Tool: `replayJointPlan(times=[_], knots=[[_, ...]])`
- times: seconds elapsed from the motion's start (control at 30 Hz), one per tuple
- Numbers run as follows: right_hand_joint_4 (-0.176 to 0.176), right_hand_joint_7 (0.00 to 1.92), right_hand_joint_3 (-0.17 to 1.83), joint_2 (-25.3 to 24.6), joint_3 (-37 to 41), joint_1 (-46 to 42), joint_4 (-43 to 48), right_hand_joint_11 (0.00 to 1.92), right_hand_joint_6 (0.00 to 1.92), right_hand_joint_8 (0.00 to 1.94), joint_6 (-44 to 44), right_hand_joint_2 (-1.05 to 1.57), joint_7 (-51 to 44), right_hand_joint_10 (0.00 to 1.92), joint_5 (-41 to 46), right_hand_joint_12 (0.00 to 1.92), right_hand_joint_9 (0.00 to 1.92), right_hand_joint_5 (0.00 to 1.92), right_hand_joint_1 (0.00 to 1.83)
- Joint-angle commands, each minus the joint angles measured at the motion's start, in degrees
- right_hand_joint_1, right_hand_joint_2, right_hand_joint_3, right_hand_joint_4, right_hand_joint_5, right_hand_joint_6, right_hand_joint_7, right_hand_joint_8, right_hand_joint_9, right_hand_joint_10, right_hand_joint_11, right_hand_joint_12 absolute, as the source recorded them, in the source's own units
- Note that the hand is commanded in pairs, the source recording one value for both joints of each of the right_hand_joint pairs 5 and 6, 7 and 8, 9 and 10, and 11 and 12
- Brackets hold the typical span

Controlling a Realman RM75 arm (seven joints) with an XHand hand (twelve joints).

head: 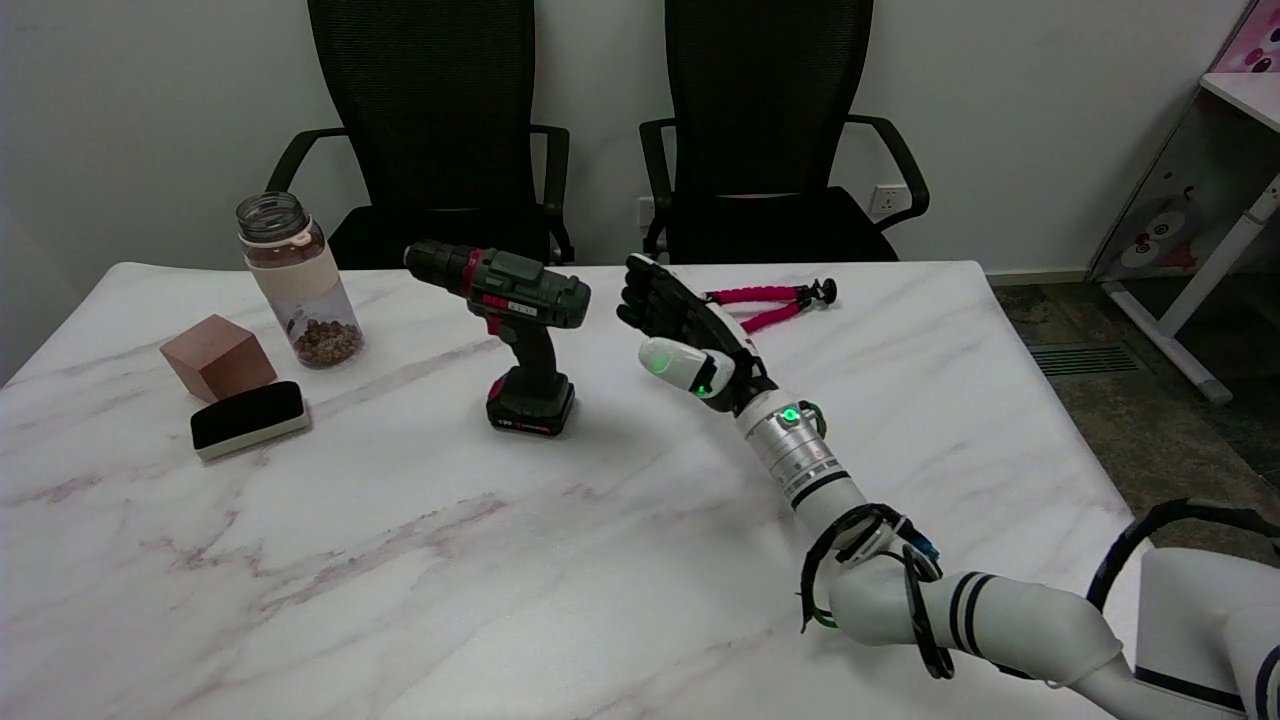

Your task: Pick up the power screwdriver.

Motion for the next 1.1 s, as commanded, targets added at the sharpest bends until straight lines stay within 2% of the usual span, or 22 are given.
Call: replayJointPlan(times=[0.03,0.27,0.63,1.1], knots=[[0.034,0.16,0.86,-7.2,-2.2,6.3,9.3,0.25,0.16,0.16,-4.1,-0.22,-11.0,0.18,-1.5,0.25,0.18,0.16,0.86],[0.045,0.11,0.79,-8.9,-3.4,8.0,9.4,0.26,0.11,0.11,-6.4,-0.22,-12.0,0.18,-1.5,0.26,0.18,0.11,0.85],[0.053,0.06,0.83,-13.3,-3.7,10.0,14.3,0.24,0.06,0.06,-9.6,-0.28,-12.0,0.18,-1.1,0.24,0.18,0.06,0.84],[0.088,0.03,0.81,-16.9,-3.3,12.6,17.7,0.17,0.03,0.03,-13.5,-0.36,-11.5,0.18,-0.8,0.17,0.18,0.03,0.82]])
